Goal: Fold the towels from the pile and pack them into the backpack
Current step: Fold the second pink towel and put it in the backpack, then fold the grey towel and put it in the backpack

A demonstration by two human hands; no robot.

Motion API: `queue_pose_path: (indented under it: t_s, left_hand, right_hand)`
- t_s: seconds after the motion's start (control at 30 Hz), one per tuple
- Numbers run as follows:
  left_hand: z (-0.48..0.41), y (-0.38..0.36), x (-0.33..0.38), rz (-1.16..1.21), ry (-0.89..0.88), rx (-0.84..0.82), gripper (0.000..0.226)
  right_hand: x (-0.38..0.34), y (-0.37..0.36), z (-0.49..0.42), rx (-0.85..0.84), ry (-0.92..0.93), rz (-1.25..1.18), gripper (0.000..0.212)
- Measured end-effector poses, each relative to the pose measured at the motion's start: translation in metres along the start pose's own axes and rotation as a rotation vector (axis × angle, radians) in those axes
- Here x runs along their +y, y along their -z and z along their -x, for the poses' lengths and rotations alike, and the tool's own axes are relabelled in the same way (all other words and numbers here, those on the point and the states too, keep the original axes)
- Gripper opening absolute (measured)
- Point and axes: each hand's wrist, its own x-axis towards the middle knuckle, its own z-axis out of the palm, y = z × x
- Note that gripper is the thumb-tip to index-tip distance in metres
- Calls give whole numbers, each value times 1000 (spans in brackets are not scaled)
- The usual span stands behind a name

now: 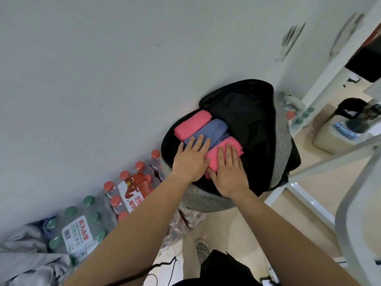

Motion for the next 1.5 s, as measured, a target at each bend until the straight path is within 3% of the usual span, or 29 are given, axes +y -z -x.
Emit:
queue_pose_path:
  t_s: [0.13, 0.23, 0.3, 0.4, 0.5, 0.8, 1.13, 1.4, 1.5]
  left_hand:
    - [-5, -9, -6, -2, -33, -62, 62]
    - [-6, -13, -10, 7, -50, -67, 62]
    - [-7, -15, -10, 20, -52, -67, 62]
    - [-6, -15, -12, 44, -52, -38, 62]
    - [-2, -18, -13, 48, -2, 6, 64]
    - [-13, -25, -12, 32, 107, 61, 66]
    - [-15, -28, -27, -20, 36, 50, 68]
    - [-14, -3, -32, 104, 0, -69, 65]
    - [2, 23, -41, 201, 12, 25, 61]
  right_hand:
    - [2, 17, -2, -59, 24, -8, 82]
    - [6, 34, -5, 232, 109, -2, 64]
    - [6, 36, -20, 309, 228, 15, 61]
    - [5, 32, -50, 182, 336, 80, 63]
    - [13, 24, -68, 104, 332, 94, 69]
    - [13, 29, -106, 132, 447, 262, 68]
    - [14, 12, -98, 103, 376, 133, 75]
    - [8, 27, -100, 23, 385, 169, 78]
    - [-6, 48, -87, 65, 393, 184, 67]
